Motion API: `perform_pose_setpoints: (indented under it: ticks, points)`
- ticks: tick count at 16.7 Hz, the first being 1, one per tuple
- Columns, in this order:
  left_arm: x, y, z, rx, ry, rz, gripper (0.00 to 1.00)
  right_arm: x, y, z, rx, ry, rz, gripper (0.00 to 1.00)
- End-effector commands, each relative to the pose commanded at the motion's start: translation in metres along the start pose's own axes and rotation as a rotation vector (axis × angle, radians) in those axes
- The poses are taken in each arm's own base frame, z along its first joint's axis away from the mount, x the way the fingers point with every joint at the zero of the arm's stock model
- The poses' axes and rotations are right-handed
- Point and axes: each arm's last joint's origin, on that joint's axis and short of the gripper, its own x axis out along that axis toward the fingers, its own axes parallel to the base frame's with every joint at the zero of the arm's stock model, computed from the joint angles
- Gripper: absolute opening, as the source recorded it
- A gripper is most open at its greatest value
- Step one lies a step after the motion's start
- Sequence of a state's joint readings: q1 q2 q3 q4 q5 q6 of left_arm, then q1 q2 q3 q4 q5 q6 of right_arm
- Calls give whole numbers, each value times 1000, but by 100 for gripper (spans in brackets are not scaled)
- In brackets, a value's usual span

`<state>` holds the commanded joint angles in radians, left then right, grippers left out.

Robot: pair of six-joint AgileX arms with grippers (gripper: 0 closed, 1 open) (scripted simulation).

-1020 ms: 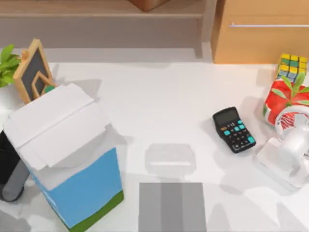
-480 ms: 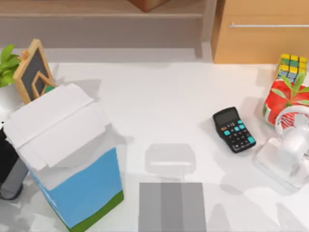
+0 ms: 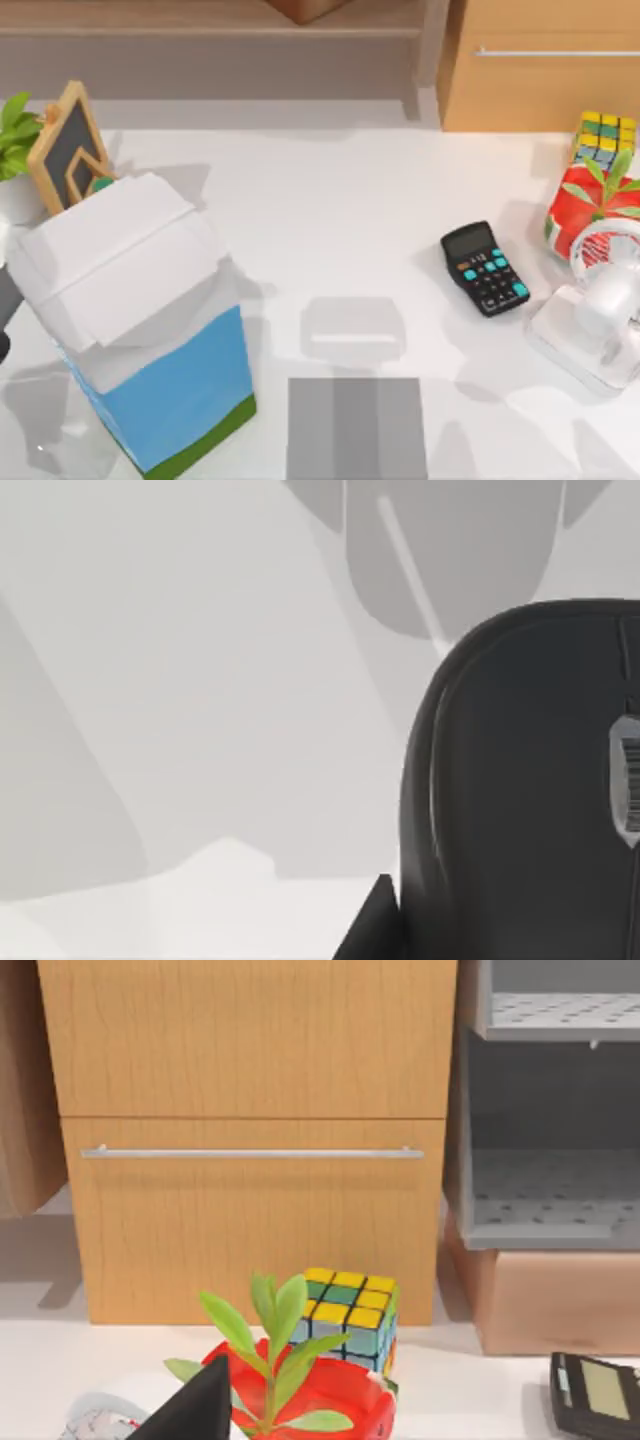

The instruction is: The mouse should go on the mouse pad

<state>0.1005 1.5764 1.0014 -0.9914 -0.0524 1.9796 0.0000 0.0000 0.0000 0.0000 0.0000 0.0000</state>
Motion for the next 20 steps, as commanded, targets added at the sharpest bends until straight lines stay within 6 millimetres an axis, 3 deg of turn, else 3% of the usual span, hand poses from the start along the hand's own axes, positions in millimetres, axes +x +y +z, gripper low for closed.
perform_pose_setpoints:
  ticks: [5,12,16,20]
  points:
    - [-31,-7,14,-19,-15,15,0,0,0,0,0,0,0,100]
    - [-31,-7,14,-25,-15,13,0,0,0,0,0,0,0,100]
    - [-45,5,20,-86,17,59,0,0,0,0,0,0,0,100]
    - [-80,27,31,-256,66,209,0,0,0,0,0,0,0,100]
